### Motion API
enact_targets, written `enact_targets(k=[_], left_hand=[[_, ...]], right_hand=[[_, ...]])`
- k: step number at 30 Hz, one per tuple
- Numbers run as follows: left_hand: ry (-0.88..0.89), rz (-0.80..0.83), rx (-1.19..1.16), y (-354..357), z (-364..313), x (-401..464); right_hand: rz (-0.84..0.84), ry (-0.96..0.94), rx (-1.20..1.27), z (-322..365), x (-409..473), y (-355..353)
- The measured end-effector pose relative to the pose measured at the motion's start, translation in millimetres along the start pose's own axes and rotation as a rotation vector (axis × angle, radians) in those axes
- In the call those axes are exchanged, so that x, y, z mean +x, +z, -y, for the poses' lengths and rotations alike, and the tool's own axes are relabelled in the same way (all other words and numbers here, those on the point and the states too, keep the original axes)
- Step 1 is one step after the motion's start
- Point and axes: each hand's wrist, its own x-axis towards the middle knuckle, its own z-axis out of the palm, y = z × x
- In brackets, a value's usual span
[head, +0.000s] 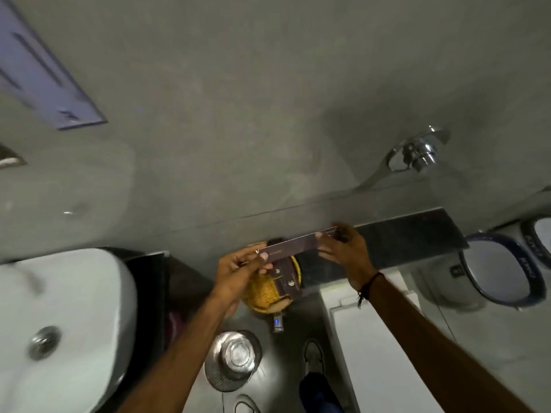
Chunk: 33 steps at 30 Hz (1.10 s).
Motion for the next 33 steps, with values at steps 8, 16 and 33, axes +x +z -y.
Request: enact_targets(k=[8,16,33], left_hand=[[-0.029,0.085,-0.175,-64,-26,-66],[-0.059,0.073,-0.466,-76,-45,-98],[-0.322,-0.192,-0.812,-78,-37,-82]], right_hand=[[0.034,-0.084,0.189,28,-66,67],[-0.098,-0.229,0.212,63,-103,116],[-0.038,-1.21,-0.385,105,-171,171]])
